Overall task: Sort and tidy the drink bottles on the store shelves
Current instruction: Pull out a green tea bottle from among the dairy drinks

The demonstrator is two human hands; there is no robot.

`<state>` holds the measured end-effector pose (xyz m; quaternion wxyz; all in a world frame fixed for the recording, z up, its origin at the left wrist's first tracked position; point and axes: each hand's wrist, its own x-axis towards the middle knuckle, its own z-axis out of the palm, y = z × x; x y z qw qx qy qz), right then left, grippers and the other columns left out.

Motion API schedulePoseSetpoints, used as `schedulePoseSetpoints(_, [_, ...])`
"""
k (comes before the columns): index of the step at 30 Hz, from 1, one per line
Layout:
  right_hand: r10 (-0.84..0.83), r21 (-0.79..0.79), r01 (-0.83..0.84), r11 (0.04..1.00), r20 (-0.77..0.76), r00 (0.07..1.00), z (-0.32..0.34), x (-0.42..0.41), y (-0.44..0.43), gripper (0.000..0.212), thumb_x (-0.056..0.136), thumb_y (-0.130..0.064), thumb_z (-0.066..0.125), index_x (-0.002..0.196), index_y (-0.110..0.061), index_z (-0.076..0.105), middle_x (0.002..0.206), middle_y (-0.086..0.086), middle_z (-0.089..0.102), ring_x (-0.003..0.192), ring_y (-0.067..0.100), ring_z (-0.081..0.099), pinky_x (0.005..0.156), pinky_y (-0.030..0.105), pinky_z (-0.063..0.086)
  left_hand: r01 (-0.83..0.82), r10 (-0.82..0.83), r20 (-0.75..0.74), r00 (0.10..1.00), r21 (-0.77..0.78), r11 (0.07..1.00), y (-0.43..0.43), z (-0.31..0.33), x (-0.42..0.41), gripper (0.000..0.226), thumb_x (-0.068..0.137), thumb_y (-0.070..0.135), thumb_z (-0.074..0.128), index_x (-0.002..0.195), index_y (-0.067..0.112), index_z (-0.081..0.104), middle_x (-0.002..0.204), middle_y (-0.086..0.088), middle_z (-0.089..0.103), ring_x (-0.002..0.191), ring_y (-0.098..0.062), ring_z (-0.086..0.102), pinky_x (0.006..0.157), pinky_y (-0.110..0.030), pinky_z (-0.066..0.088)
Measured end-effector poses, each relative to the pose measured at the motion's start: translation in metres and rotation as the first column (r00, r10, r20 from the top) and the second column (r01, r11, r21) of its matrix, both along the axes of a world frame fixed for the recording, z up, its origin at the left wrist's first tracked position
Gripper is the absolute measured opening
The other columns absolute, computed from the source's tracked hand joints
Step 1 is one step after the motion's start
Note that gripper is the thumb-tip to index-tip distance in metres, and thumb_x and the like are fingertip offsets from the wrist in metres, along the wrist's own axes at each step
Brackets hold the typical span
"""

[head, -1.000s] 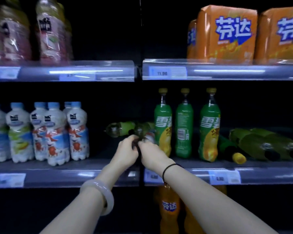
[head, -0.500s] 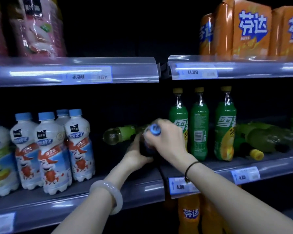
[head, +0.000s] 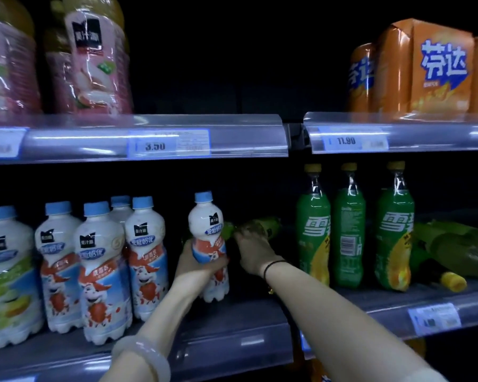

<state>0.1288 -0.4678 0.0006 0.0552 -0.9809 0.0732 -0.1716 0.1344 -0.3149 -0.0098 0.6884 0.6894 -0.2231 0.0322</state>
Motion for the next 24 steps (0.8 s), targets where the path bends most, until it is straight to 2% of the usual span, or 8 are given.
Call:
schedulePoseSetpoints(3, [-0.005,-0.185,-0.003,0.983,-0.044,0.999,-0.013,0.020,-0.002,0.065,0.092,-0.008,0.048,0.150,-0.016,0.022,0.159,0.010,0.013,0.145,0.033,0.012,0.116,0.044,0.009,-0.016,0.016,0.024,1.000,-0.019,1.000,-0.004,-0.006,0.001,0.053,0.072,-0.003,0.075,0.117,0.002,0.047,0.108,-0.014,0.060,0.099,-0.027,0.060,0.094,-0.040,0.047])
schedulePoseSetpoints(6, [-0.056,-0.222,0.031,0.975,-0.107,0.993,-0.018,0.035,-0.003,0.057,0.098,-0.018,0.041,0.151,-0.019,0.019,0.159,0.006,0.014,0.146,0.030,0.007,0.116,0.045,0.004,-0.029,0.031,0.029,0.999,-0.068,0.997,-0.008,-0.011,0.003,0.047,0.072,-0.006,0.073,0.110,0.007,0.049,0.103,-0.012,0.061,0.090,-0.023,0.060,0.086,-0.035,0.048])
schedulePoseSetpoints(9, [-0.123,-0.317,0.086,0.945,-0.096,0.988,-0.016,0.047,-0.005,0.051,0.100,-0.019,0.036,0.149,-0.015,0.024,0.158,0.010,0.014,0.144,0.031,0.010,0.115,0.046,0.009,-0.033,0.037,0.036,0.999,-0.089,0.995,-0.008,-0.017,0.007,0.040,0.070,-0.004,0.074,0.093,0.020,0.052,0.092,-0.004,0.065,0.080,-0.012,0.062,0.074,-0.027,0.047])
schedulePoseSetpoints(13, [-0.107,-0.374,0.119,0.920,0.054,0.993,-0.018,0.053,-0.009,0.041,0.096,-0.011,0.038,0.137,-0.006,0.044,0.144,0.016,0.034,0.131,0.032,0.030,0.105,0.041,0.026,-0.028,0.032,0.038,0.999,-0.087,0.996,-0.007,-0.023,0.011,0.046,0.069,0.002,0.077,0.101,0.024,0.053,0.091,0.008,0.065,0.082,-0.003,0.061,0.067,-0.017,0.045])
schedulePoseSetpoints(15, [-0.075,-0.388,0.102,0.916,0.085,0.994,-0.019,0.051,-0.015,0.040,0.093,-0.008,0.041,0.132,-0.008,0.049,0.141,0.016,0.037,0.130,0.033,0.030,0.103,0.044,0.027,-0.033,0.036,0.036,0.999,-0.084,0.996,-0.007,-0.023,0.011,0.047,0.069,0.004,0.077,0.104,0.023,0.053,0.092,0.009,0.065,0.084,-0.003,0.061,0.067,-0.017,0.045])
schedulePoseSetpoints(19, [0.000,-0.241,0.020,0.970,0.083,0.997,-0.021,0.029,-0.031,0.063,0.086,-0.001,0.050,0.145,-0.016,0.032,0.156,0.010,0.019,0.146,0.031,0.008,0.113,0.059,0.007,-0.049,0.051,0.035,0.998,-0.078,0.996,-0.007,-0.021,0.011,0.044,0.069,0.003,0.077,0.098,0.026,0.053,0.089,0.012,0.063,0.081,-0.002,0.060,0.068,-0.018,0.045])
schedulePoseSetpoints(21, [0.062,-0.050,-0.051,0.997,0.261,0.963,-0.017,0.016,-0.030,0.058,0.088,0.000,0.049,0.142,-0.014,0.033,0.153,0.008,0.028,0.146,0.027,0.014,0.113,0.058,0.002,-0.054,0.056,0.037,0.998,-0.068,0.996,-0.007,-0.020,0.010,0.044,0.069,0.003,0.077,0.094,0.030,0.052,0.087,0.013,0.063,0.080,-0.001,0.059,0.065,-0.016,0.044])
schedulePoseSetpoints(24, [-0.011,0.275,-0.188,0.943,0.590,0.808,0.009,-0.001,-0.020,0.041,0.094,-0.007,0.046,0.135,-0.006,0.040,0.137,0.015,0.046,0.133,0.030,0.038,0.115,0.052,0.013,-0.057,0.058,0.017,0.998,-0.071,0.996,-0.006,-0.021,0.008,0.045,0.069,0.005,0.077,0.102,0.023,0.053,0.087,0.013,0.062,0.080,-0.002,0.059,0.066,-0.019,0.045])
